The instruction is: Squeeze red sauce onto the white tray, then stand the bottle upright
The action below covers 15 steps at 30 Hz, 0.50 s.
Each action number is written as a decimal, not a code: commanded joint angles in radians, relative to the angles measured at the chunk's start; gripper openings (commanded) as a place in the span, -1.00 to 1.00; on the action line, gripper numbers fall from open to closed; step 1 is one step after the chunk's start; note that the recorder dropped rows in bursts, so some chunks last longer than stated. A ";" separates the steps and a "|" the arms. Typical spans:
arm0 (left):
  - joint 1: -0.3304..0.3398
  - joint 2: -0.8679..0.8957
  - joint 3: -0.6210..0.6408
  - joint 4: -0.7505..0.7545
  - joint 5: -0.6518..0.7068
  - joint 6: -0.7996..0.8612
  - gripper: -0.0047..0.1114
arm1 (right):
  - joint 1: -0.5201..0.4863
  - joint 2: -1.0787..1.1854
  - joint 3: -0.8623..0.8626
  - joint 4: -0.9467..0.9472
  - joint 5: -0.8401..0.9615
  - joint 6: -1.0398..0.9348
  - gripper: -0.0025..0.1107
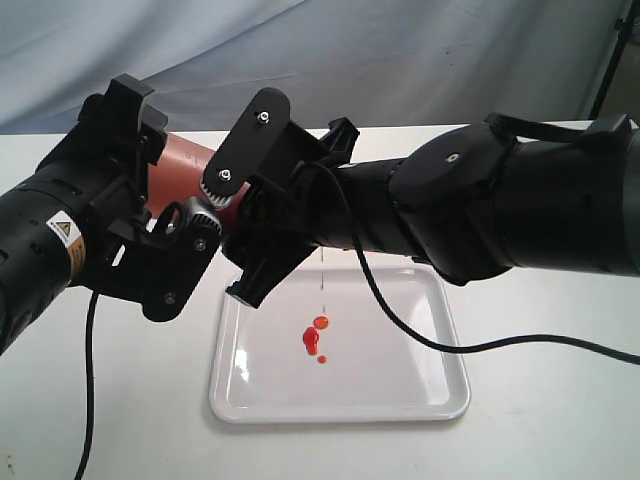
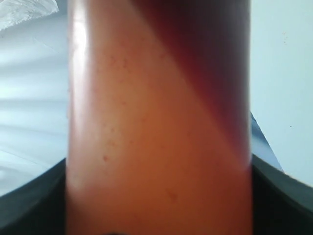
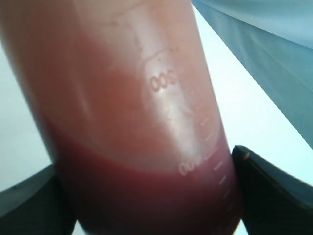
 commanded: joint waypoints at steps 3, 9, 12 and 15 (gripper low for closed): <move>-0.005 -0.004 -0.011 0.021 0.008 -0.040 -0.92 | 0.028 -0.011 -0.001 -0.020 0.035 -0.025 0.10; -0.005 -0.004 -0.011 0.021 0.008 -0.040 -0.92 | 0.028 -0.012 -0.001 -0.020 0.017 -0.025 0.90; -0.005 -0.004 -0.011 0.021 0.008 -0.040 -0.92 | 0.028 -0.024 -0.001 -0.020 0.008 -0.025 0.90; -0.005 -0.004 -0.011 0.021 0.008 -0.040 -0.92 | 0.028 -0.051 0.001 -0.020 0.008 -0.013 0.90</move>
